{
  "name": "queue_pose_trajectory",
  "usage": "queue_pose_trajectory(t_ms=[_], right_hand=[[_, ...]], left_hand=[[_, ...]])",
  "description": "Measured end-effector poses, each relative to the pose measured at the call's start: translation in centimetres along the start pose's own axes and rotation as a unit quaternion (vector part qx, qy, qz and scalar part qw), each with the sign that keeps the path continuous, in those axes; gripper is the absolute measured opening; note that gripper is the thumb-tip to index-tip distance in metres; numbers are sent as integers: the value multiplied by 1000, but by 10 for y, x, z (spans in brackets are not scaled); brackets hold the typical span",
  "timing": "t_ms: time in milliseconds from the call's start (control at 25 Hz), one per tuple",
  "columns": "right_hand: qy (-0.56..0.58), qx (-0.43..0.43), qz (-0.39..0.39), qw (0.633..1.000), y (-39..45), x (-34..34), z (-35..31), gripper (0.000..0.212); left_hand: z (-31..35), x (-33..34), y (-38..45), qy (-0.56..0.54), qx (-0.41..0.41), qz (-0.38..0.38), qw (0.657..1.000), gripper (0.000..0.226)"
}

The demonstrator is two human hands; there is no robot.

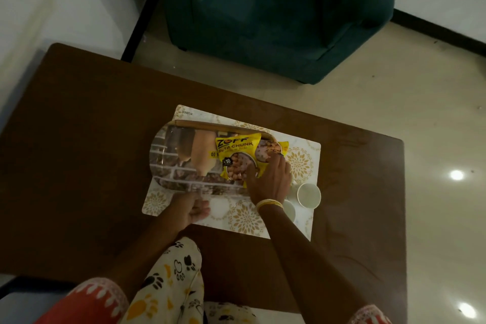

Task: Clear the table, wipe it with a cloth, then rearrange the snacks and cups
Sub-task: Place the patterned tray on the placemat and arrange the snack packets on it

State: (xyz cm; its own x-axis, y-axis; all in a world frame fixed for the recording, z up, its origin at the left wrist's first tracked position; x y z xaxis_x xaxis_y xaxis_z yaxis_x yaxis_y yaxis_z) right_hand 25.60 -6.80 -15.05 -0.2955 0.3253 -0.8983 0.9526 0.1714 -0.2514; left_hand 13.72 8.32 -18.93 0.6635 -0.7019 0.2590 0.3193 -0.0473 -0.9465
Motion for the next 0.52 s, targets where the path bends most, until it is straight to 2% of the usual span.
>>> queue_pose_trajectory(t_ms=[80,160,240,320,360,440,520], right_hand=[[-3,-1,35,999,-8,-16,20,40],[3,41,55,998,-16,-33,44,38],[-6,122,30,992,-20,-43,69,52],[-6,180,-39,983,-19,-42,95,70],[17,183,-79,980,-19,-39,107,76],[106,166,-140,970,-14,-34,122,79],[162,153,-149,963,-9,-29,128,73]], left_hand=[[-1,16,-16,93,-31,-18,995,20],[-2,41,-27,160,-9,-33,987,19],[-7,69,-32,202,36,-64,977,10],[-22,98,-29,251,69,-97,961,7],[-33,111,-24,293,86,-107,946,16],[-53,129,-12,418,141,-93,893,41],[-68,137,-3,511,210,-46,833,54]])
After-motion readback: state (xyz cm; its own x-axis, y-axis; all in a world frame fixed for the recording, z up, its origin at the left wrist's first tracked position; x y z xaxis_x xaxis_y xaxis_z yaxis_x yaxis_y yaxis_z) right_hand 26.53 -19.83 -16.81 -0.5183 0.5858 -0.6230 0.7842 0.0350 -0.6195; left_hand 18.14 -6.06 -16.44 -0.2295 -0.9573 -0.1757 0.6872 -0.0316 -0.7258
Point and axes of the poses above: each hand's wrist, its own y-axis towards the middle knuckle, its own x-axis out of the palm, z = x × y, the point moved 1 cm from there along y, towards the middle knuckle, and after that the axes turned 11 degrees about -z, right-handed, at the moved point
